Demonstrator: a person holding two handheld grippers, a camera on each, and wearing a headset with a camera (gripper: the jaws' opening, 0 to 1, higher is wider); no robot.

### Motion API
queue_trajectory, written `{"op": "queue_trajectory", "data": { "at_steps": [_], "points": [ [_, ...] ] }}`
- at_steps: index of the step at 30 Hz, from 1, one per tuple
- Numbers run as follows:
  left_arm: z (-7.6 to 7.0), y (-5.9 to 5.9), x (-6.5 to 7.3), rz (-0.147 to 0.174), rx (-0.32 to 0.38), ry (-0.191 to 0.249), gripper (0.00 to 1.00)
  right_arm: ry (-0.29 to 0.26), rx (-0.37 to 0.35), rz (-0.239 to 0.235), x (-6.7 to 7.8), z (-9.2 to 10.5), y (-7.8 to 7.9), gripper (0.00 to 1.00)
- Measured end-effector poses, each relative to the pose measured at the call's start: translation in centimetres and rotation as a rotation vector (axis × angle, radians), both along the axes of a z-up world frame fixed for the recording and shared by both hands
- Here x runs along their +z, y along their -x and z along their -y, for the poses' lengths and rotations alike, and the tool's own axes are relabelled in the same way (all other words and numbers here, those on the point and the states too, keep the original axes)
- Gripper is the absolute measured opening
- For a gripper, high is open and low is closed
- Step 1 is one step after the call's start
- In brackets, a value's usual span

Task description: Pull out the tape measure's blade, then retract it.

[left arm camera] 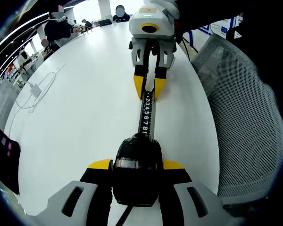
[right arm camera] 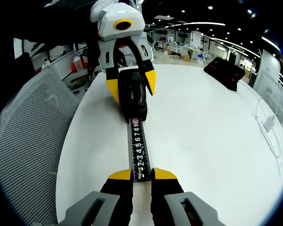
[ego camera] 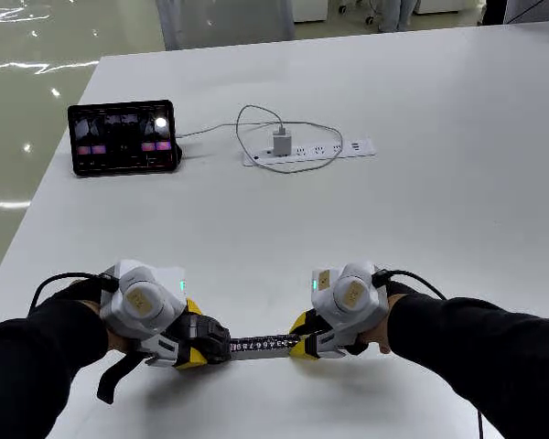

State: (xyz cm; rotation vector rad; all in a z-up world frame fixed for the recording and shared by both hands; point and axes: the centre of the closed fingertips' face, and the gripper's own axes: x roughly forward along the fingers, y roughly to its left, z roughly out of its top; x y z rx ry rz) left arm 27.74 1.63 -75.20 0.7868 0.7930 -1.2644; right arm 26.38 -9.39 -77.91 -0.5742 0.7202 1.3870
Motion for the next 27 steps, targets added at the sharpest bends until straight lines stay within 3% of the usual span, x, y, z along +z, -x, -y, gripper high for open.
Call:
{"op": "queue_trajectory", "data": {
  "at_steps": [17, 27],
  "points": [
    [0.0, 0.0, 0.0, 0.004, -0.002, 0.006, 0.32, -0.002, -0.007, 0.002, 0.0, 1.3, -0.2, 0.10],
    [0.0, -0.1, 0.0, 0.010, 0.009, 0.013, 0.32, 0.009, -0.015, 0.007, 0.0, 3.5, -0.6, 0.10]
  ]
}}
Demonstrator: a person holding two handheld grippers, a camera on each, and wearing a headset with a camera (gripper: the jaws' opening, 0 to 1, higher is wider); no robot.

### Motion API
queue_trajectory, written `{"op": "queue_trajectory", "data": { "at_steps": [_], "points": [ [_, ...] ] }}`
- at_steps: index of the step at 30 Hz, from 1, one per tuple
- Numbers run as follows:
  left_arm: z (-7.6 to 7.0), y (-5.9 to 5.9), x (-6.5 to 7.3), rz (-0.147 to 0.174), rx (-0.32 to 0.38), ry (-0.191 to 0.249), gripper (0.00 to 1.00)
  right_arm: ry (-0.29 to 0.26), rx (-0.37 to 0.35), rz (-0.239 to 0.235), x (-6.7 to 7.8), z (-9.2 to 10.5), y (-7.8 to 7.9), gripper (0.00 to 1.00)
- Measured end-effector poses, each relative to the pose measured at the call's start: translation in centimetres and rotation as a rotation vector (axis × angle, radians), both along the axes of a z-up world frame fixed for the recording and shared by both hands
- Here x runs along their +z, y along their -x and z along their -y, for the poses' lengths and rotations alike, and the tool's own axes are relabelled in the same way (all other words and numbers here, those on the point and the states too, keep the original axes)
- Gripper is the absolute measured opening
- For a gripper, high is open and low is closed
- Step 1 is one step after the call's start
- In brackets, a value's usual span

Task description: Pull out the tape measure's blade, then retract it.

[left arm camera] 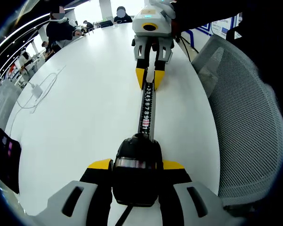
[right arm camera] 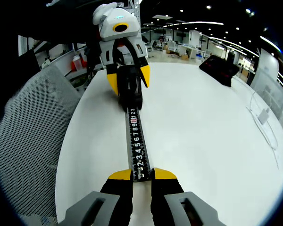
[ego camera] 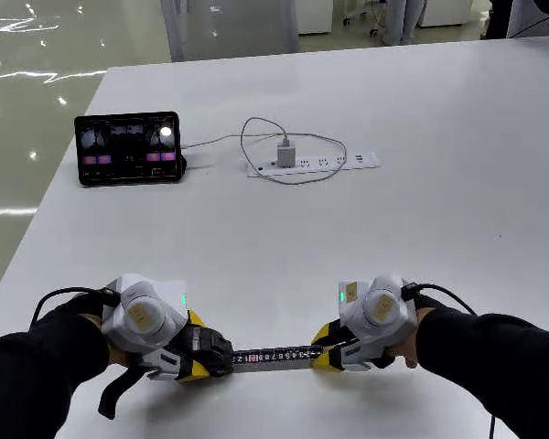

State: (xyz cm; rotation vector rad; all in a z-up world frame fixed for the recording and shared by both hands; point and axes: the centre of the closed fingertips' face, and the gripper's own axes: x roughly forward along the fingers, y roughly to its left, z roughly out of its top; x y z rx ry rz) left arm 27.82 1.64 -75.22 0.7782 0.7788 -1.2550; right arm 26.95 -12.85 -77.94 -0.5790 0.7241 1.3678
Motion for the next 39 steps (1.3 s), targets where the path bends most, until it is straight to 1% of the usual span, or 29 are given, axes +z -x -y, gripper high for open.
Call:
{"op": "queue_trajectory", "data": {
  "at_steps": [8, 12, 20, 39],
  "points": [
    [0.0, 0.0, -0.1, 0.000, 0.001, 0.001, 0.32, 0.016, 0.011, 0.006, 0.0, 1.1, 0.2, 0.10],
    [0.0, 0.0, -0.1, 0.001, 0.003, 0.001, 0.32, 0.005, -0.003, 0.004, 0.0, 1.7, 0.2, 0.10],
    [0.0, 0.0, 0.0, 0.003, 0.006, 0.005, 0.32, -0.002, -0.007, 0.001, 0.0, 2.3, 0.3, 0.10],
    [0.0, -0.1, 0.0, 0.005, 0.009, 0.005, 0.32, -0.004, -0.018, -0.007, 0.0, 4.1, 0.3, 0.10]
  ]
}}
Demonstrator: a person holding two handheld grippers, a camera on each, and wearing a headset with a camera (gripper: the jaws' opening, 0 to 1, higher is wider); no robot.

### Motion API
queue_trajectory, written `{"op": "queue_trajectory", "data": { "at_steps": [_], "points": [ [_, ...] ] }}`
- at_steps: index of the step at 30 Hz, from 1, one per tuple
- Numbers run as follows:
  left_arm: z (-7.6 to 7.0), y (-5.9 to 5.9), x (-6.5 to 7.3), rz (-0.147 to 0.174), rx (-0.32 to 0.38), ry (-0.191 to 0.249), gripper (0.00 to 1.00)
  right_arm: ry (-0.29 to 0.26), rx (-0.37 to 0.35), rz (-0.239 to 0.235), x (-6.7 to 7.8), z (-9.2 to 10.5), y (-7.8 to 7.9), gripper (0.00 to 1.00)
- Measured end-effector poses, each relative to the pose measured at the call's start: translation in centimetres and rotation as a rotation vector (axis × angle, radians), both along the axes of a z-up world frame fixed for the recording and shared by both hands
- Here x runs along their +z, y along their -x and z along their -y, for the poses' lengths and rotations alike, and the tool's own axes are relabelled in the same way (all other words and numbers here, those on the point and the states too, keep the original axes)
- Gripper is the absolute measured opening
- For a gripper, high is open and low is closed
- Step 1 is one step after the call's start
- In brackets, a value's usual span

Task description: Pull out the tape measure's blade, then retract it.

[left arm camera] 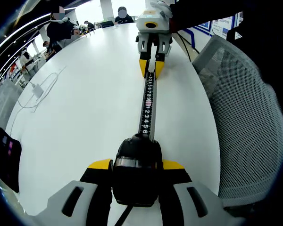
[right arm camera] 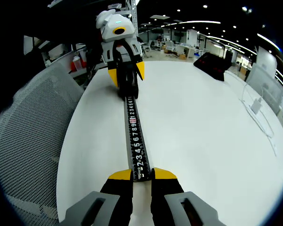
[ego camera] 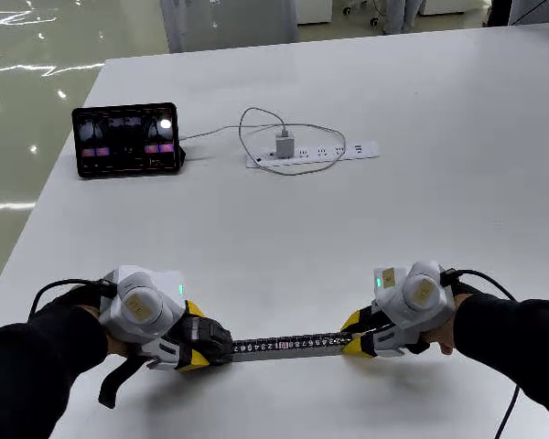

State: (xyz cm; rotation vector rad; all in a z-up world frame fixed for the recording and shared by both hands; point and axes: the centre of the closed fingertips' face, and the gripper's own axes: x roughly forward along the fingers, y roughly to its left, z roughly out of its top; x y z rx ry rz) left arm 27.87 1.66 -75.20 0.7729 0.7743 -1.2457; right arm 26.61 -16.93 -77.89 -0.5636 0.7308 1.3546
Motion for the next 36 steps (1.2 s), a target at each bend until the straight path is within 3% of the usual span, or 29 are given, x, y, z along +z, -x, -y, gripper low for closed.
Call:
{"op": "queue_trajectory", "data": {
  "at_steps": [26, 36],
  "points": [
    [0.1, 0.0, 0.0, -0.006, 0.006, 0.009, 0.32, 0.001, -0.016, -0.002, 0.0, 2.9, -0.1, 0.10],
    [0.2, -0.1, -0.1, -0.018, 0.001, 0.012, 0.32, -0.008, -0.017, -0.004, 0.2, 3.2, 0.0, 0.10]
  ]
}}
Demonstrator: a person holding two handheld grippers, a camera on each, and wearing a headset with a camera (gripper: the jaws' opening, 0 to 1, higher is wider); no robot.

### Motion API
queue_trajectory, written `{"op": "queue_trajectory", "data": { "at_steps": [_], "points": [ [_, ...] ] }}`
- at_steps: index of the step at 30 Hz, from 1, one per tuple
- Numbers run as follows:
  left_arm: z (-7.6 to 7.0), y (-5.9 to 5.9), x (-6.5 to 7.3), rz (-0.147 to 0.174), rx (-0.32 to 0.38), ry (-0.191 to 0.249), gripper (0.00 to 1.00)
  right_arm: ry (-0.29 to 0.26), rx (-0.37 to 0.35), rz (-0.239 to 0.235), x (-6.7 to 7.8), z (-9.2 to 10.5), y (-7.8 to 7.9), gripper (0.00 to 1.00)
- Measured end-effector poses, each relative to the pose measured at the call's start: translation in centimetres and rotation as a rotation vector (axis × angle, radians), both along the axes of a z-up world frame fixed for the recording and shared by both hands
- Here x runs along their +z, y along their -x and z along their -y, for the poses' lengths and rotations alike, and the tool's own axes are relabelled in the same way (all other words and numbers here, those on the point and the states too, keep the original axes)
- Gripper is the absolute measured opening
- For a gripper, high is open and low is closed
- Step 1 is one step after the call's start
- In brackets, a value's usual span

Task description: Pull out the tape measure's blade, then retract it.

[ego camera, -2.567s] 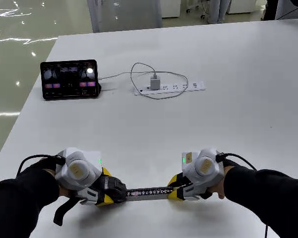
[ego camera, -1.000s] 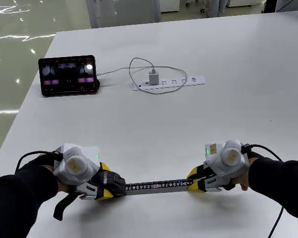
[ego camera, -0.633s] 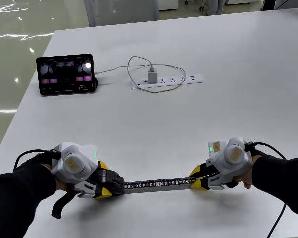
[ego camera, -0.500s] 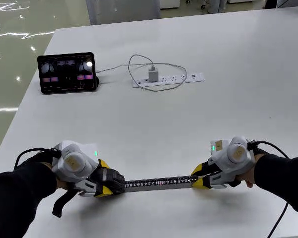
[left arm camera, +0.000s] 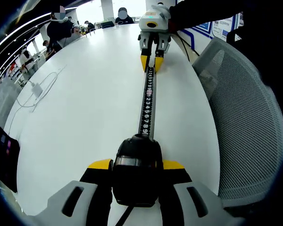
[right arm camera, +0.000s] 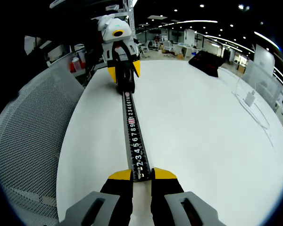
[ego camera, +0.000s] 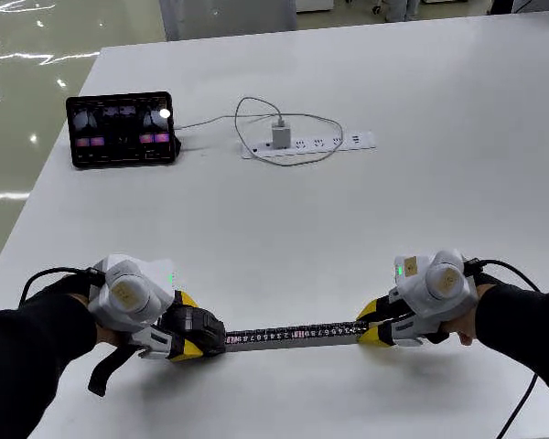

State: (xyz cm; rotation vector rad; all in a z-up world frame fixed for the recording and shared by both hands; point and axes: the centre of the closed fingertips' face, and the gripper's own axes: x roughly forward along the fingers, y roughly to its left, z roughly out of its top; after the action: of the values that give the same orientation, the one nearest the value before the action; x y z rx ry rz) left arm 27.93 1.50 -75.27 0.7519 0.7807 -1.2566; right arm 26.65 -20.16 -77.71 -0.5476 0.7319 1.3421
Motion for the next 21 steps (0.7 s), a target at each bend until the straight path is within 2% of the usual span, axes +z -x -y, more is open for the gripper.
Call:
{"op": "queue_trajectory", "data": {
  "at_steps": [21],
  "points": [
    [0.0, 0.1, 0.1, 0.012, -0.004, -0.002, 0.32, -0.004, -0.006, -0.012, 0.0, 1.3, 0.0, 0.10]
  ]
}}
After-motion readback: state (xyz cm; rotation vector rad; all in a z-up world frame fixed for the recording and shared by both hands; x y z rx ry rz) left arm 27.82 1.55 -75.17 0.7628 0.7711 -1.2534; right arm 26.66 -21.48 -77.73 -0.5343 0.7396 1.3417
